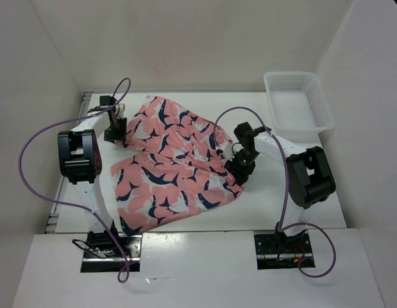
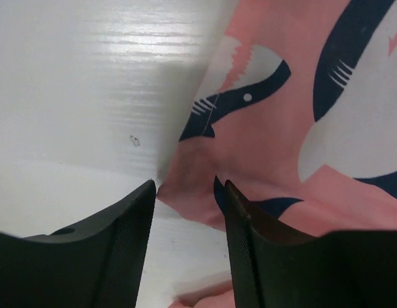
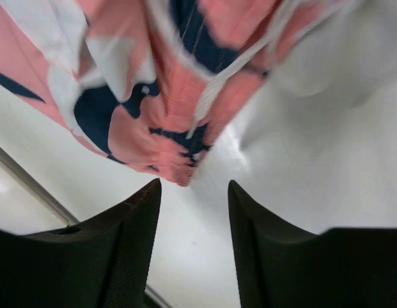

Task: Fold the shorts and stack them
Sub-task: Flatten the shorts out, then fold the shorts

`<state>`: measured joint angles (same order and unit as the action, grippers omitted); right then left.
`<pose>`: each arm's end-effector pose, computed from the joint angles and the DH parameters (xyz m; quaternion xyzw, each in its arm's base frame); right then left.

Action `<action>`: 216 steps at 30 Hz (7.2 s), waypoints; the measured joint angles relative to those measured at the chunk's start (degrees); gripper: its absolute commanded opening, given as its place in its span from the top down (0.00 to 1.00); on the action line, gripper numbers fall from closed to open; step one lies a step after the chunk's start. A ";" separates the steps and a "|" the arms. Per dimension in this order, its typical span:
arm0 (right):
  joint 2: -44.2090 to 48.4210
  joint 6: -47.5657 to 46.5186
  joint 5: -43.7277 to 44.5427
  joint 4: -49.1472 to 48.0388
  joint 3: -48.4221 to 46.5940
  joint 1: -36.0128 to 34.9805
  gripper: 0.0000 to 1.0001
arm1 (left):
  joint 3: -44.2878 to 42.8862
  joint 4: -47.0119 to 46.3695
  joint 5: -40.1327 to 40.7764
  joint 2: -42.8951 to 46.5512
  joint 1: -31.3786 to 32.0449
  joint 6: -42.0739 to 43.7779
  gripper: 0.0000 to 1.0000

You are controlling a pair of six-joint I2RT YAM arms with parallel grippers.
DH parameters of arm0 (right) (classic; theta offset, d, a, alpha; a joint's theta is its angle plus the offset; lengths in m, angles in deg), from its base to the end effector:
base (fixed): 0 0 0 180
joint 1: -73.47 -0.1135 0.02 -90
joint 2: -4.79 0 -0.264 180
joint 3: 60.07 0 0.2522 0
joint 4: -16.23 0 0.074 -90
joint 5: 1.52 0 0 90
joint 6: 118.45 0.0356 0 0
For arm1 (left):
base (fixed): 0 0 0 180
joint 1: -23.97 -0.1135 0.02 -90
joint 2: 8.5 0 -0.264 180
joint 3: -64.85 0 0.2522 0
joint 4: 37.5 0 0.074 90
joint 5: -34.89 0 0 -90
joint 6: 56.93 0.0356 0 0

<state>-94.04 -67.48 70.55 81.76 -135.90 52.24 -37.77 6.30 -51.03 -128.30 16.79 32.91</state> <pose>0.2714 0.1172 0.1680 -0.4975 0.8532 0.1520 0.0366 0.4415 0.0582 0.1723 -0.0708 0.9649 0.0497 0.2478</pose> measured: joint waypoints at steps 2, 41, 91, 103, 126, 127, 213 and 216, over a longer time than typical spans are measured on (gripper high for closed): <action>0.00 0.72 -0.68 1.53 -4.35 0.61 0.40 | 0.24 1.09 -0.37 1.01 0.15 0.02 0.43; 26.69 -9.27 10.12 -20.33 15.82 -14.80 0.36 | 46.47 28.55 -1.38 51.65 48.33 -0.02 0.13; 22.05 -34.75 6.69 -18.97 22.45 -16.17 0.35 | 34.77 17.00 -5.22 36.74 35.15 -0.02 0.97; 13.92 -27.78 10.27 -22.45 19.17 -22.14 1.00 | 34.73 17.55 -5.20 36.35 34.49 -0.02 0.98; 8.37 0.44 -11.39 -15.74 -11.04 -6.84 1.00 | -6.08 -11.87 17.42 17.33 23.04 -0.07 0.99; 7.32 1.53 -12.02 -16.76 -11.06 -5.60 1.00 | -8.55 -13.29 16.96 14.49 23.21 -0.07 0.99; -5.64 2.54 15.23 -28.04 -6.93 -15.89 0.88 | -39.28 36.33 -23.08 -17.73 -3.39 -0.17 0.98; -0.76 0.09 10.95 -24.17 -4.92 -15.89 0.81 | -16.57 33.55 -21.22 0.87 -3.67 -0.17 0.93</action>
<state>-94.81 -67.39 81.50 57.59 -140.81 36.35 -54.34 39.85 -72.26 -127.43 13.12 32.74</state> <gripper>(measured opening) 0.156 0.037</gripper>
